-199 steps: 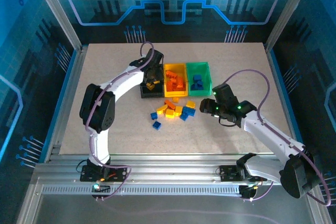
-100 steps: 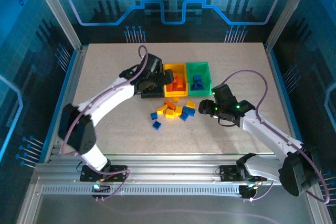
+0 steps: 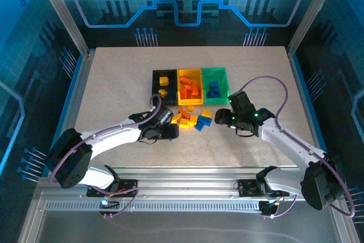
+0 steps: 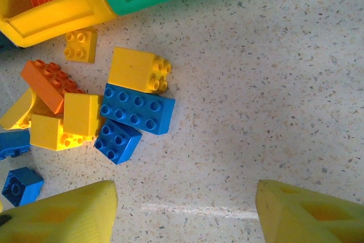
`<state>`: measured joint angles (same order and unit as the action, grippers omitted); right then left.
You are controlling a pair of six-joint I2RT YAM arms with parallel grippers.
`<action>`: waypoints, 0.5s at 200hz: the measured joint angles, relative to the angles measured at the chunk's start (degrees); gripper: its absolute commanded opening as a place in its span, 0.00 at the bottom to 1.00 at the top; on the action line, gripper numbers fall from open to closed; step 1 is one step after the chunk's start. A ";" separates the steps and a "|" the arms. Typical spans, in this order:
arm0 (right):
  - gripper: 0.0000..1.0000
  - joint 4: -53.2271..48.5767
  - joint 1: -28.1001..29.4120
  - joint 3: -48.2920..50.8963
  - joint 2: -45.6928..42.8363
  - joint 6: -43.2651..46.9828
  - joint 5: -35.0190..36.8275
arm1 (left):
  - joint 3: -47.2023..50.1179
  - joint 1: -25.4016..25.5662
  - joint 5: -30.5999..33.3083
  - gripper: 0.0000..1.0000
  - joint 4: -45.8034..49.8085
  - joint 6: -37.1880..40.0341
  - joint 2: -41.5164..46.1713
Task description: Sort the legos into containers by color
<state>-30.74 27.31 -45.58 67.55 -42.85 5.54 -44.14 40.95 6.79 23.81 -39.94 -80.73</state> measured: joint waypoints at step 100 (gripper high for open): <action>0.67 -0.07 0.00 0.00 -0.02 0.02 0.42 | -0.22 1.22 3.89 0.51 -6.40 2.60 -9.25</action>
<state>-30.81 27.31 -45.58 67.53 -42.83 5.96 -44.36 42.17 10.68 17.41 -37.34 -89.97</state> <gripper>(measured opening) 0.669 0.569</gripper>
